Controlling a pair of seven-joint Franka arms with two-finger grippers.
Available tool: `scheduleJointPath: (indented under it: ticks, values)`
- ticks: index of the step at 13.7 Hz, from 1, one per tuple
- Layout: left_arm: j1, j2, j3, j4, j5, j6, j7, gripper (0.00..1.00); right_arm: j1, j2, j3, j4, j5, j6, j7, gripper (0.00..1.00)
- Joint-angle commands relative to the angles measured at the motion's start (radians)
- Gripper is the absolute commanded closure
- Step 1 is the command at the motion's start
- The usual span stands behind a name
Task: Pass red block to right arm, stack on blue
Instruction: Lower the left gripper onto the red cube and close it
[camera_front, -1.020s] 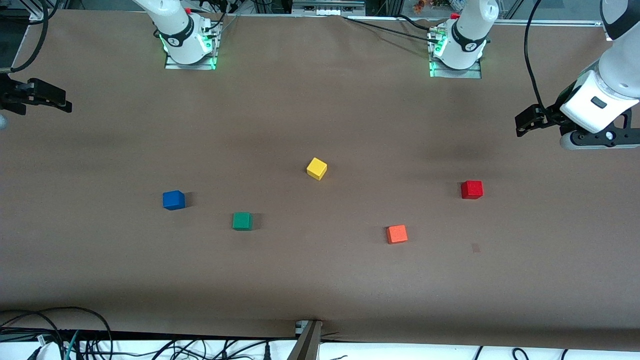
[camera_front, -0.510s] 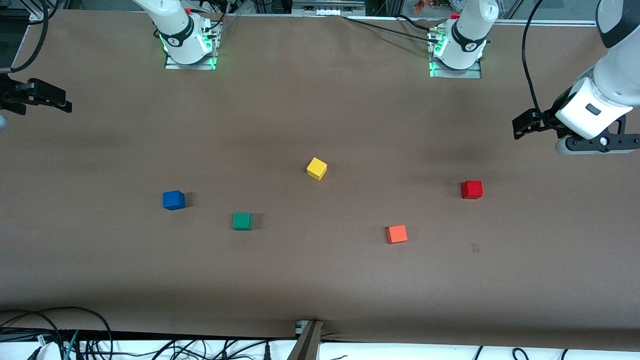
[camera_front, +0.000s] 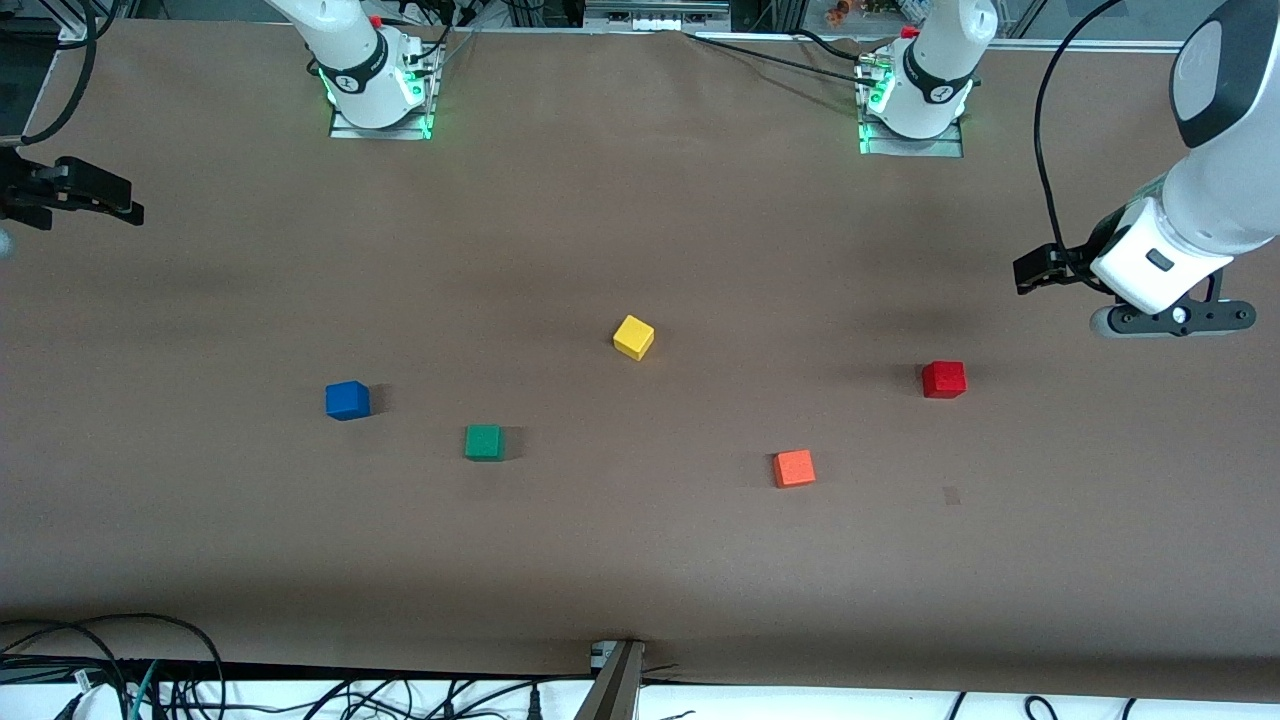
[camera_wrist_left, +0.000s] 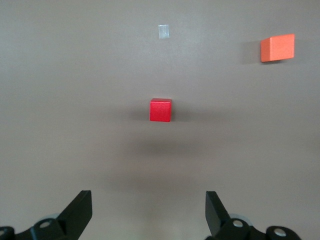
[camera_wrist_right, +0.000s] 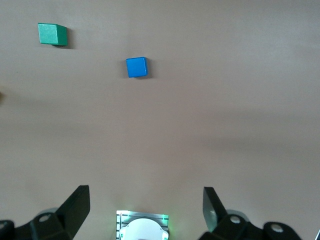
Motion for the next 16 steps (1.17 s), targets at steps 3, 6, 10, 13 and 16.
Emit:
scheduleJointPath:
  ticks: [3,6,10,13,16]
  values:
    - [-0.002,-0.010,-0.007,-0.207,0.016,0.229,0.038,0.00,-0.007,0.010,0.003,0.024,0.015,-0.006,0.000,0.00]
    - [-0.002,0.042,-0.007,-0.346,0.016,0.467,0.070,0.00,-0.007,0.010,0.003,0.024,0.015,-0.006,0.000,0.00]
    - [0.018,0.119,-0.007,-0.477,0.016,0.715,0.069,0.00,-0.007,0.017,0.003,0.024,0.015,-0.006,-0.009,0.00]
    - [0.014,0.195,-0.007,-0.522,0.016,0.895,0.070,0.00,-0.007,0.017,0.003,0.026,0.015,-0.007,-0.017,0.00]
    - [0.017,0.250,-0.004,-0.521,0.045,0.984,0.073,0.00,-0.007,0.020,0.003,0.026,0.015,-0.007,-0.018,0.00]
